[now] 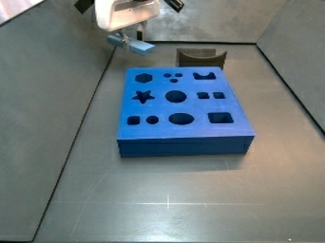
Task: Pick up the square-circle object. Move up. Rotate the square-circle object. Place the square-circle object on the fixture. Regrasp the square-circle object. Move to above the board. Insert the square-circle object.
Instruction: Rotate the square-circle object.
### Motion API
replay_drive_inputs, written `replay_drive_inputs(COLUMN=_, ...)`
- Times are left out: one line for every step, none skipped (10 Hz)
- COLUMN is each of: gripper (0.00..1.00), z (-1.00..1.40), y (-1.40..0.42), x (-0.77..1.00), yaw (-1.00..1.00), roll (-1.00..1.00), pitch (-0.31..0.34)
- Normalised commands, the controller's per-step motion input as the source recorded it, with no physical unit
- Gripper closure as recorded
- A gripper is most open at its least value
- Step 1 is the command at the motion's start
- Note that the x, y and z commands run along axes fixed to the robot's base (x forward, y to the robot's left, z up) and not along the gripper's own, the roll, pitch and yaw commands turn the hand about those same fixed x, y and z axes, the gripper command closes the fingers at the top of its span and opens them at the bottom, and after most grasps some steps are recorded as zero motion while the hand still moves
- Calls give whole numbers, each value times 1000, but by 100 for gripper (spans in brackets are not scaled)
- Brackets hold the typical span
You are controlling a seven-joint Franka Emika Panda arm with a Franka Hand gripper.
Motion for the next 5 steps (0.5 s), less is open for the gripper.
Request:
replay_drive_inputs(gripper=100, z=9, y=14, x=-2, yaw=-1000, roll=0, pitch=-2)
replay_drive_inputs(gripper=100, z=8, y=14, x=-2, yaw=-1000, roll=0, pitch=-2)
replay_drive_inputs(gripper=100, z=8, y=14, x=-2, yaw=-1000, roll=0, pitch=-2)
replay_drive_inputs(gripper=100, z=8, y=14, x=-2, yaw=-1000, roll=0, pitch=-2)
replay_drive_inputs(gripper=100, z=8, y=14, x=-2, yaw=-1000, roll=-1, pitch=-2)
